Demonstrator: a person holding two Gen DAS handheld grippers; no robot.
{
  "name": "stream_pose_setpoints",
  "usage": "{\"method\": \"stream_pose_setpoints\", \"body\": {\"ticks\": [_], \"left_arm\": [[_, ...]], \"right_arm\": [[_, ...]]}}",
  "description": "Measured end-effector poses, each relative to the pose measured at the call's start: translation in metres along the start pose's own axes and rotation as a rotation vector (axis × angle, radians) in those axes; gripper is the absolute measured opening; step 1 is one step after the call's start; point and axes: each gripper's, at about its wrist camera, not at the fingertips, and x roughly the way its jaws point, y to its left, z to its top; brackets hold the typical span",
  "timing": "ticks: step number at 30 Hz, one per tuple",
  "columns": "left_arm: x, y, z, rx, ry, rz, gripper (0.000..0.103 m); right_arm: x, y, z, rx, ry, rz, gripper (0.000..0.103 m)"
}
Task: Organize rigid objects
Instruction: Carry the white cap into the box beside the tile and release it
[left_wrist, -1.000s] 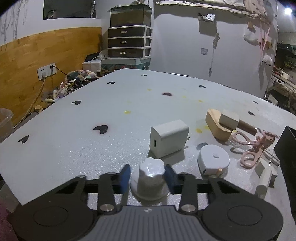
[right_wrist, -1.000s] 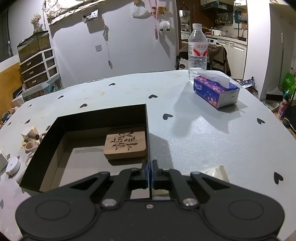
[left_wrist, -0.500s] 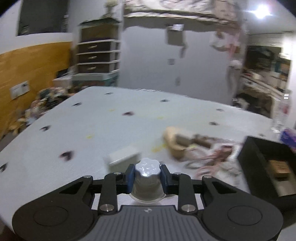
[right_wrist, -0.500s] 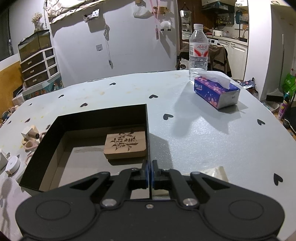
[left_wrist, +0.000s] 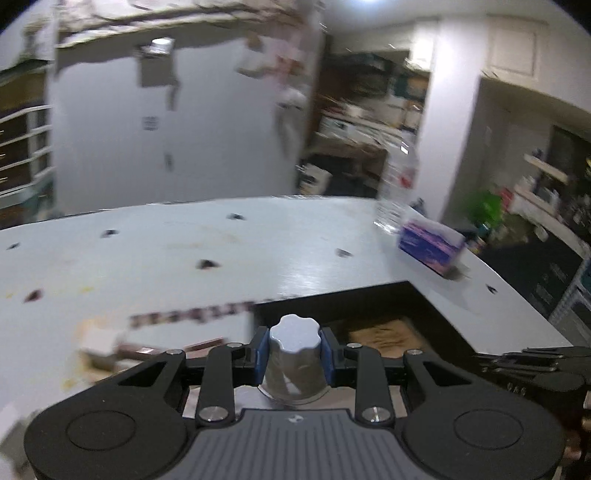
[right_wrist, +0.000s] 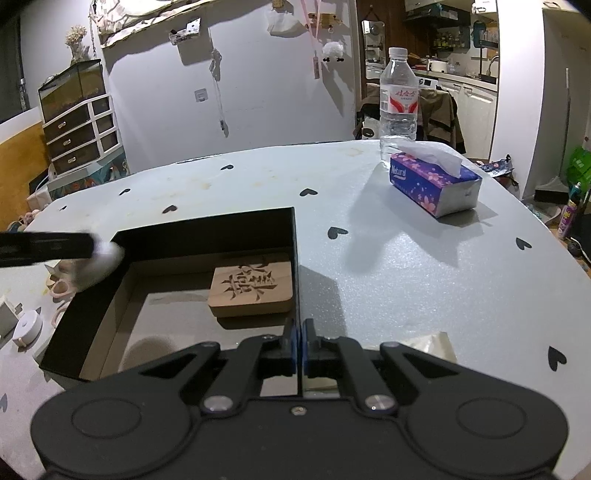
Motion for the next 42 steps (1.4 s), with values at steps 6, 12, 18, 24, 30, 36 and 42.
{"method": "stream_pose_setpoints", "body": {"ticks": [6, 12, 18, 24, 30, 36, 42], "left_arm": [[0.061, -0.02, 0.011, 0.016, 0.132, -0.012, 0.031], [0.104, -0.028, 0.013, 0.017, 0.236, 0.013, 0.031], [0.126, -0.028, 0.014, -0.002, 0.283, 0.052, 0.031], [0.132, -0.031, 0.016, -0.008, 0.263, 0.067, 0.031], [0.133, -0.034, 0.013, -0.004, 0.262, 0.066, 0.032], [0.126, -0.037, 0.011, 0.013, 0.273, 0.053, 0.05], [0.094, -0.046, 0.008, 0.065, 0.206, 0.011, 0.084]], "right_arm": [[0.001, 0.0, 0.0, -0.006, 0.002, -0.003, 0.003], [0.001, 0.0, 0.0, -0.004, 0.003, -0.001, 0.003], [0.001, -0.001, 0.0, -0.003, 0.001, 0.005, 0.003], [0.001, 0.0, -0.001, -0.004, 0.0, 0.011, 0.004], [0.0, 0.0, 0.0, 0.001, 0.0, 0.011, 0.004], [0.0, 0.0, 0.0, 0.005, 0.002, 0.011, 0.004], [0.001, -0.001, 0.0, 0.009, 0.002, 0.012, 0.004]]}}
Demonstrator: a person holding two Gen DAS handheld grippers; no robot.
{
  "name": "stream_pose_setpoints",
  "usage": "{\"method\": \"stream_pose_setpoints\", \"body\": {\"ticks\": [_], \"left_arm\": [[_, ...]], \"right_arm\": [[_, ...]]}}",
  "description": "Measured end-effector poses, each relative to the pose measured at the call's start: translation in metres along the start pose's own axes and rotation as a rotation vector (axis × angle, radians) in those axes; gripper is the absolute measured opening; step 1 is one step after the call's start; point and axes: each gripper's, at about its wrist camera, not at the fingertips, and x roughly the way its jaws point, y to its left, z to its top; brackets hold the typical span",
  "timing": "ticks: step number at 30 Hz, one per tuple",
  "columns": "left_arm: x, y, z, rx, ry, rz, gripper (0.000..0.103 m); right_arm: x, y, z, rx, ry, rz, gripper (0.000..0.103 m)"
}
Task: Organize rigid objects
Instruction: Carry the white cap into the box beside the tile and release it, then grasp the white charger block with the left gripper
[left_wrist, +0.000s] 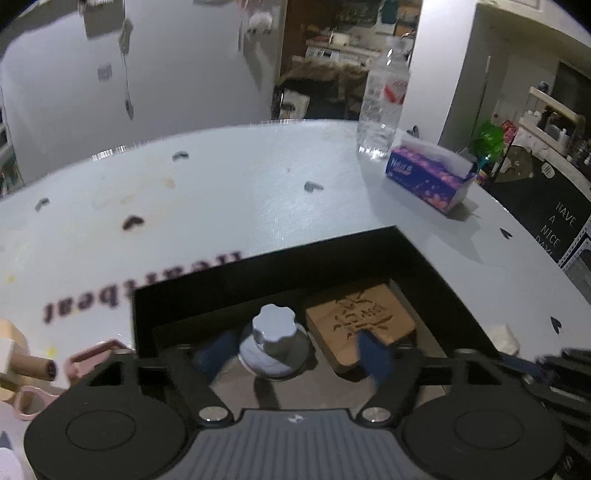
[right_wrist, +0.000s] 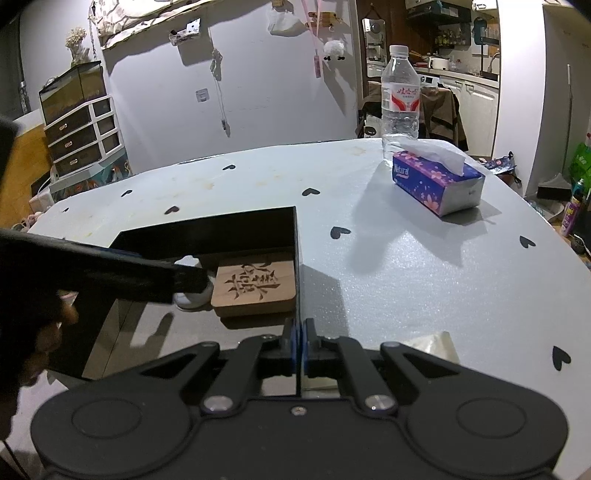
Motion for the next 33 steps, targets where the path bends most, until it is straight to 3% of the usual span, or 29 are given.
{"method": "stream_pose_setpoints", "body": {"ticks": [5, 11, 22, 33], "left_arm": [[-0.029, 0.005, -0.012, 0.01, -0.049, -0.009, 0.096], [-0.061, 0.023, -0.028, -0.019, -0.116, 0.058, 0.103], [-0.11, 0.089, -0.072, -0.147, -0.174, 0.207, 0.103], [-0.135, 0.172, -0.121, -0.471, -0.192, 0.482, 0.103]], "right_arm": [[0.001, -0.001, 0.0, 0.008, -0.002, 0.001, 0.004], [0.0, -0.001, 0.0, 0.009, -0.003, 0.002, 0.004], [0.0, -0.001, 0.0, 0.014, -0.004, 0.005, 0.004], [0.0, 0.0, -0.001, 0.01, -0.004, 0.001, 0.004]]}}
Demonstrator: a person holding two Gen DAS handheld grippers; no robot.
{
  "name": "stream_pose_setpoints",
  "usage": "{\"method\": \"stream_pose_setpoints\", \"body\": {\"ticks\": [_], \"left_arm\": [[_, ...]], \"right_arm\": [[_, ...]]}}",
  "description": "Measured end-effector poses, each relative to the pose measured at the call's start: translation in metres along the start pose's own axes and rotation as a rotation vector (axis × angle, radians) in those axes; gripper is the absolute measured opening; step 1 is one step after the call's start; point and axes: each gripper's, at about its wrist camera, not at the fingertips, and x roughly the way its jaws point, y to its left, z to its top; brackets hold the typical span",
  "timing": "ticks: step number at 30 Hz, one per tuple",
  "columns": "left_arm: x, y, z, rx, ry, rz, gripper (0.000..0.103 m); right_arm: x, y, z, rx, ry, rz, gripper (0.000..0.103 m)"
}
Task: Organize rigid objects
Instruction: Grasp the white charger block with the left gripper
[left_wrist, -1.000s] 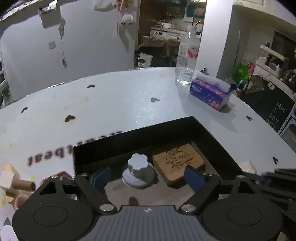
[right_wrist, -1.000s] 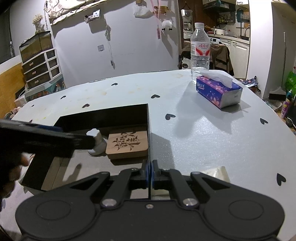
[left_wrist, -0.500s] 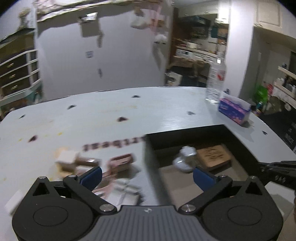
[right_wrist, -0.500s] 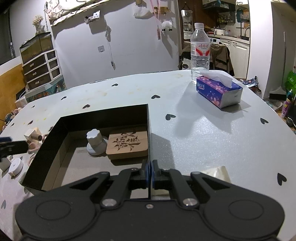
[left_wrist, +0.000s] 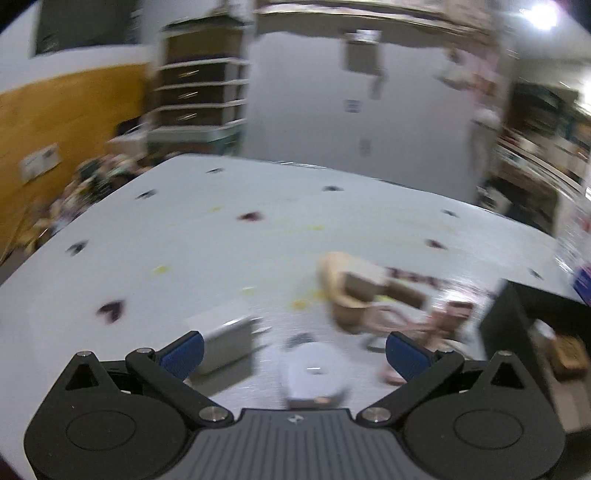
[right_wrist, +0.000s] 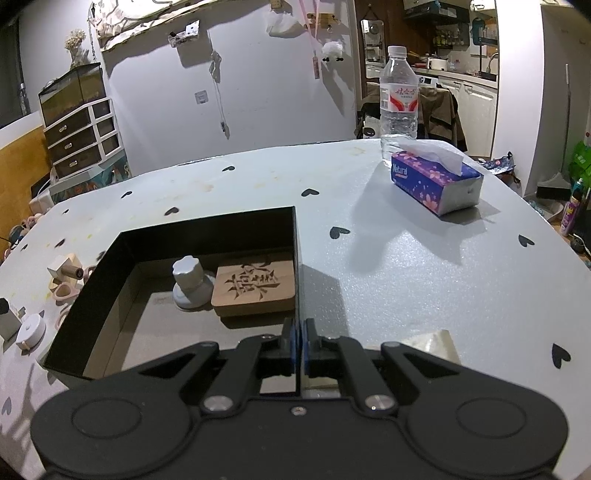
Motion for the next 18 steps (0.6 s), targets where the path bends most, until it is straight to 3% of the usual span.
{"method": "stream_pose_setpoints", "body": {"ticks": [10, 13, 18], "left_arm": [[0.022, 0.032, -0.003, -0.218, 0.001, 0.093, 0.101], [0.025, 0.034, 0.0, -0.281, -0.025, 0.097, 0.087], [0.029, 0.031, 0.003, -0.285, -0.024, 0.124, 0.061]], "right_arm": [[0.0, 0.0, 0.0, 0.002, 0.001, 0.0, 0.004], [-0.001, -0.001, 0.0, 0.002, 0.002, -0.002, 0.004], [0.0, 0.0, 0.0, 0.002, 0.002, -0.001, 0.004]]}}
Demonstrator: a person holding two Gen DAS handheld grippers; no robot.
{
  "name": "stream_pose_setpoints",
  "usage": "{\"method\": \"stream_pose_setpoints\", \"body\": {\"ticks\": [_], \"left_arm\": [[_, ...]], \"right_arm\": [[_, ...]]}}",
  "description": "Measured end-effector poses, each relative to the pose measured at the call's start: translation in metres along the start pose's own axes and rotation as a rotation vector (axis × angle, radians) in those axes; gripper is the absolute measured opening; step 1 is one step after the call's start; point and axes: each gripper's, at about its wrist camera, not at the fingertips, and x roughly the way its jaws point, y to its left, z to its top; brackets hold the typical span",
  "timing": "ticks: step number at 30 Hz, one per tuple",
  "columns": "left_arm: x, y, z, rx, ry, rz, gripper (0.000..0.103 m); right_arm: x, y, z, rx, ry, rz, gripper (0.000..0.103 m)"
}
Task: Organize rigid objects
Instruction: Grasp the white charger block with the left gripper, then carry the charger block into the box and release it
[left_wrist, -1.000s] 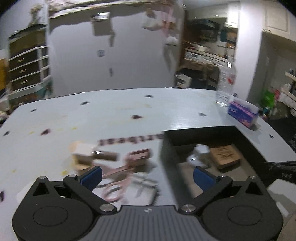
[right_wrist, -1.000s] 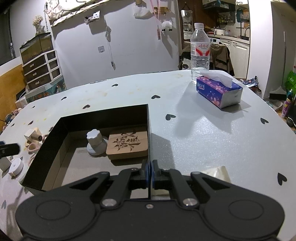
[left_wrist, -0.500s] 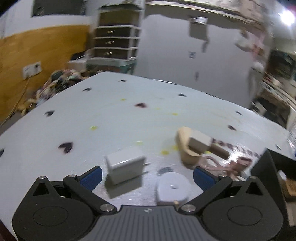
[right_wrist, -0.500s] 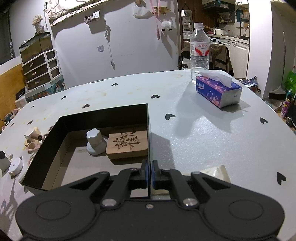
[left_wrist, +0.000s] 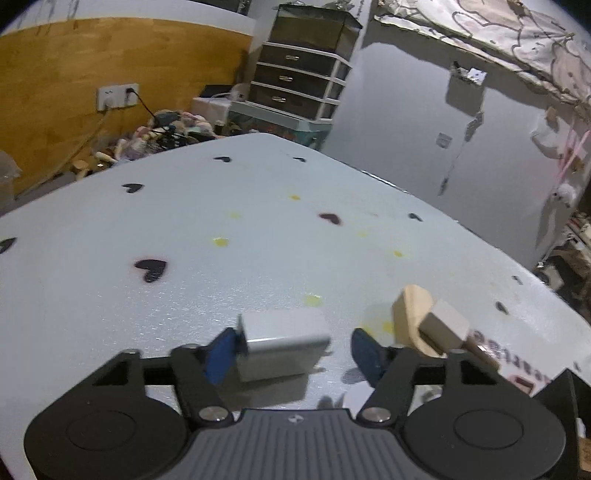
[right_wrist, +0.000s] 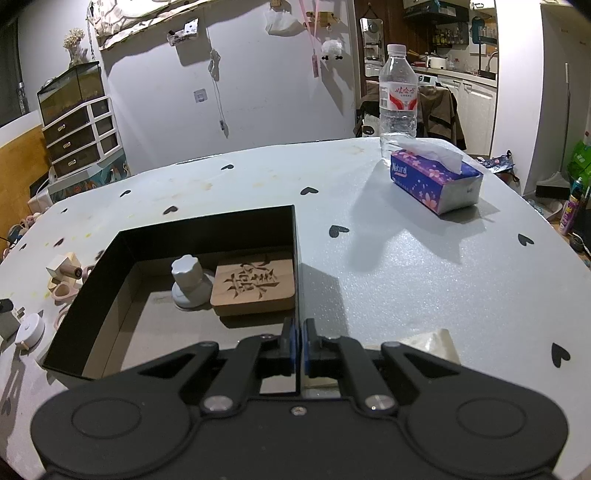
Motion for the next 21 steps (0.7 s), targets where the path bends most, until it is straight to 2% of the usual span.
{"method": "stream_pose_setpoints", "body": {"ticks": [1, 10, 15, 21], "left_arm": [[0.0, 0.001, -0.001, 0.0, -0.003, 0.009, 0.055], [-0.001, 0.001, 0.0, 0.029, 0.008, -0.013, 0.055], [-0.007, -0.009, 0.001, 0.042, 0.056, -0.117, 0.054], [-0.029, -0.048, 0.006, 0.117, 0.084, -0.311, 0.054]], "right_arm": [[0.001, 0.0, 0.0, 0.0, 0.001, -0.001, 0.004], [0.003, 0.0, 0.0, -0.006, 0.01, -0.005, 0.004], [0.003, 0.001, 0.0, -0.015, 0.009, -0.008, 0.004], [0.002, 0.002, 0.0, -0.019, 0.01, -0.011, 0.004]]}}
